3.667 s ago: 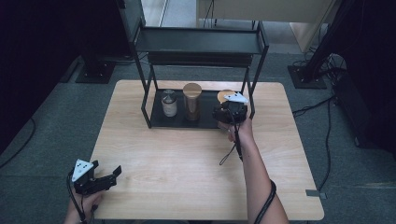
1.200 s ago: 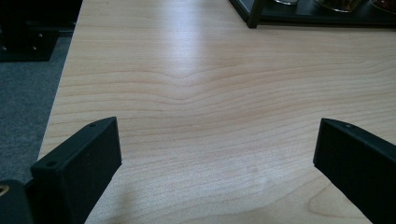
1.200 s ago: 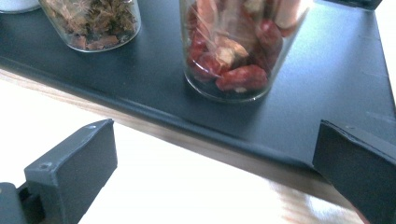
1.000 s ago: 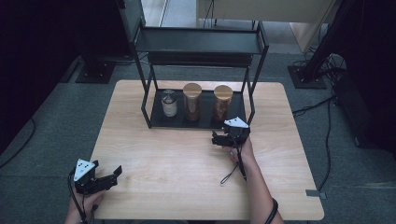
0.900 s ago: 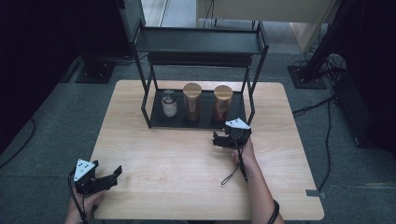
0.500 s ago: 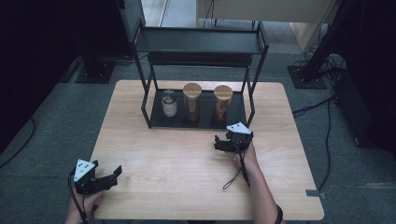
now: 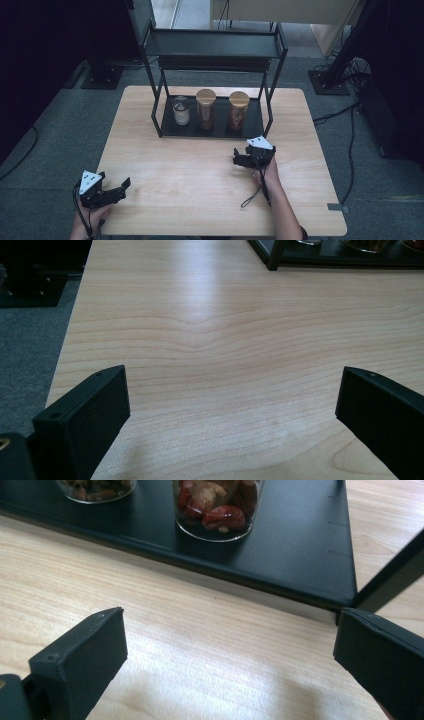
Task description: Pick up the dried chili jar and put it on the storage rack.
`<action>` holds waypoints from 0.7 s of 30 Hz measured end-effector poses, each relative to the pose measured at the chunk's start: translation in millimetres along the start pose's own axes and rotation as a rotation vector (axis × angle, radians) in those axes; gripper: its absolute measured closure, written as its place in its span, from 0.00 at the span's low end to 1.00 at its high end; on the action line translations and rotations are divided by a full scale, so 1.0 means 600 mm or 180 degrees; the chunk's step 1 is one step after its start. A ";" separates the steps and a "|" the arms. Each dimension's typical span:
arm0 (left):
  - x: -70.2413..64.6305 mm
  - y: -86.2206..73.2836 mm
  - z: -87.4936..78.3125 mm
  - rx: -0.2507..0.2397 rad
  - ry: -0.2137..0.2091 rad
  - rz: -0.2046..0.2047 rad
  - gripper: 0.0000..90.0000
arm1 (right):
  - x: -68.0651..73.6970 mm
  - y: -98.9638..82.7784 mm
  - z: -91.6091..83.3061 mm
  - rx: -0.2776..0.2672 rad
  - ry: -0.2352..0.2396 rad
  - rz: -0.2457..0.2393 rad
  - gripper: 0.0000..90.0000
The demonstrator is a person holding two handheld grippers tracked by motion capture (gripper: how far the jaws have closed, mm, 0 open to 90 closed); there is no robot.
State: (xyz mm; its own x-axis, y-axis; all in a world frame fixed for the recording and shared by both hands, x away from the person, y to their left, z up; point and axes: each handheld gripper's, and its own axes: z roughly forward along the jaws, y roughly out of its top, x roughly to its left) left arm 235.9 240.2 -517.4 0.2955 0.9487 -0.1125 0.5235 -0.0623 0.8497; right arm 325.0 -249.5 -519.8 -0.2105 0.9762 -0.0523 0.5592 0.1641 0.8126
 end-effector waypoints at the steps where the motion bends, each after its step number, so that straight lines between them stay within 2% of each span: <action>1: 0.000 0.000 0.000 -0.0001 0.0001 -0.0001 0.01 | 0.000 -0.001 -0.002 -0.0001 0.0000 0.0002 0.01; 21: -0.001 0.000 0.000 -0.0002 0.0016 0.0010 0.01 | -0.002 -0.032 -0.044 -0.0038 0.0025 -0.0055 0.02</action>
State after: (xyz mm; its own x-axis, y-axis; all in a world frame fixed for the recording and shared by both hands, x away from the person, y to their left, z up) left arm 235.7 239.7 -517.4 0.2932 0.9500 -0.1074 0.5220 -0.0649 0.8505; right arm 293.5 -257.4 -520.2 -0.2263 0.9721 -0.0619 0.5458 0.1792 0.8185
